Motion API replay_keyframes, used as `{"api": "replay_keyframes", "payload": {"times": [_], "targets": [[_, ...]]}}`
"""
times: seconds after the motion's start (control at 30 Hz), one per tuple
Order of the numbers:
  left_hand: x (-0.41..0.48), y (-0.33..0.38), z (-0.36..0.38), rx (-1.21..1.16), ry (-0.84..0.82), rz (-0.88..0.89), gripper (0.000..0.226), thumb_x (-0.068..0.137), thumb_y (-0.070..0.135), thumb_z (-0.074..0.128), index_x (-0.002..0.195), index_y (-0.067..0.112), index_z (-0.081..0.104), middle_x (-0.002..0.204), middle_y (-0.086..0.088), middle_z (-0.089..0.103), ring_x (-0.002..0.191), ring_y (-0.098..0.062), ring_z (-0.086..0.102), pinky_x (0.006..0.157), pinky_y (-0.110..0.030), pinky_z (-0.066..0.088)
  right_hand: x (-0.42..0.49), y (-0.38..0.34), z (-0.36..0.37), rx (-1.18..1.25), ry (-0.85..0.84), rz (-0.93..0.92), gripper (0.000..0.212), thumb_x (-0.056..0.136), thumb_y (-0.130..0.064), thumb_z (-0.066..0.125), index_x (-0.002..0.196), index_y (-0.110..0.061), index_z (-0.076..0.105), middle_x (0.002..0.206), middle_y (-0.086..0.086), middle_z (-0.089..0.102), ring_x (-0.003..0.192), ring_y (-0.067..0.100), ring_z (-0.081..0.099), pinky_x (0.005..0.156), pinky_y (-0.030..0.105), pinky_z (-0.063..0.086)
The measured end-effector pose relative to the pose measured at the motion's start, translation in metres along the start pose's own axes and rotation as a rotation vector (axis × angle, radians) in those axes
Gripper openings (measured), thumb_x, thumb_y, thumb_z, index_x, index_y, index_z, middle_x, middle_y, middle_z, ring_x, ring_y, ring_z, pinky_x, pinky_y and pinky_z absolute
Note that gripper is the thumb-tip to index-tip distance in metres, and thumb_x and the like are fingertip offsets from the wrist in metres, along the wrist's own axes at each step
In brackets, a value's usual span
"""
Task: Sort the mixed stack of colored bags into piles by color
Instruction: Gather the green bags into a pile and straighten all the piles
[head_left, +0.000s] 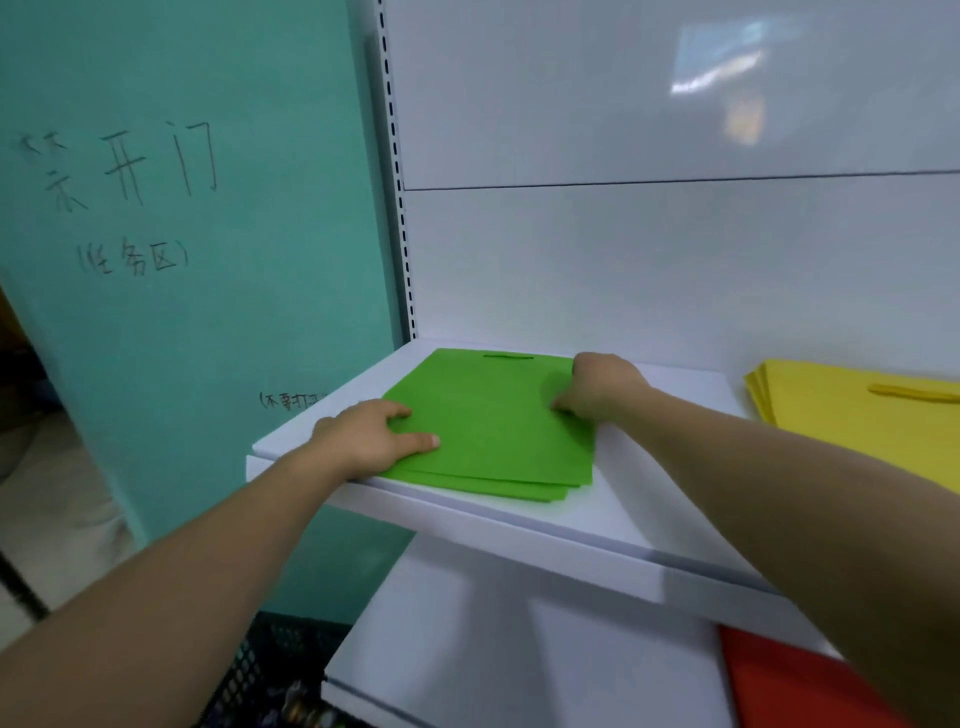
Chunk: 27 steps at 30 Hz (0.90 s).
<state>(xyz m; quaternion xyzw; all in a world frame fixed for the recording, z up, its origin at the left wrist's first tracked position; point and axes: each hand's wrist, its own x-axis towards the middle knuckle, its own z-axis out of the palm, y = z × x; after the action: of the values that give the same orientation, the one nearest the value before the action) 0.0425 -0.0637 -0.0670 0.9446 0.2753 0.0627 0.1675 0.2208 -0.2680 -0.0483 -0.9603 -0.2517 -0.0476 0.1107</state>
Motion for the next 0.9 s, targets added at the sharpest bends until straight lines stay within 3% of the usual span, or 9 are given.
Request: {"api": "replay_keyframes", "payload": {"times": [0.17,0.3,0.5,0.63,0.8,0.9], "targets": [[-0.001,-0.004,0.007,0.055,0.074,0.057,0.077,0.074,0.077,0.05,0.138,0.033,0.044,0.147,0.002,0.041,0.133,-0.024,0.039,0.109,-0.042,0.027,-0.006,-0.012,0.008,0.129,0.052,0.112,0.054,0.085,-0.027,0.067,0.128,-0.008,0.042,0.127,0.018,0.049,0.114,0.035,0.053,0.087,0.033,0.044],[0.001,-0.007,0.006,0.065,0.07,0.085,0.075,0.076,0.075,0.047,0.138,0.033,0.044,0.146,0.001,0.042,0.132,-0.024,0.039,0.108,-0.044,0.026,-0.015,-0.016,0.012,0.183,0.145,0.148,0.049,0.087,-0.011,0.053,0.134,-0.011,0.037,0.124,0.019,0.052,0.113,0.037,0.053,0.091,0.036,0.044],[0.004,-0.007,0.003,0.069,0.042,0.087,0.074,0.078,0.074,0.046,0.14,0.034,0.041,0.147,0.001,0.04,0.134,-0.024,0.036,0.108,-0.044,0.025,-0.025,-0.017,0.009,0.206,0.305,0.155,0.054,0.088,-0.004,0.036,0.139,-0.024,0.038,0.118,0.018,0.055,0.106,0.038,0.054,0.081,0.037,0.043],[0.006,-0.008,0.001,0.053,0.008,0.085,0.083,0.075,0.075,0.049,0.144,0.032,0.033,0.149,0.0,0.037,0.136,-0.024,0.032,0.11,-0.045,0.024,-0.03,-0.022,-0.001,0.332,0.433,0.024,0.054,0.092,-0.001,0.035,0.141,-0.022,0.037,0.133,0.012,0.049,0.119,0.034,0.05,0.096,0.039,0.04],[0.005,-0.011,-0.006,-0.053,-0.083,0.085,0.096,0.069,0.075,0.06,0.148,0.033,0.022,0.154,-0.003,0.029,0.142,-0.026,0.023,0.115,-0.051,0.014,-0.05,-0.026,-0.017,0.363,0.63,-0.153,0.048,0.094,-0.001,0.038,0.141,-0.014,0.04,0.123,0.018,0.048,0.107,0.037,0.051,0.093,0.043,0.041],[0.005,-0.009,-0.011,-0.323,-0.07,0.105,0.098,0.063,0.072,0.067,0.144,0.03,0.032,0.149,-0.003,0.038,0.134,-0.027,0.037,0.114,-0.049,0.021,-0.063,-0.027,-0.029,0.451,0.757,-0.177,0.044,0.095,0.002,0.039,0.138,-0.007,0.043,0.12,0.021,0.049,0.108,0.034,0.049,0.093,0.031,0.034]]}}
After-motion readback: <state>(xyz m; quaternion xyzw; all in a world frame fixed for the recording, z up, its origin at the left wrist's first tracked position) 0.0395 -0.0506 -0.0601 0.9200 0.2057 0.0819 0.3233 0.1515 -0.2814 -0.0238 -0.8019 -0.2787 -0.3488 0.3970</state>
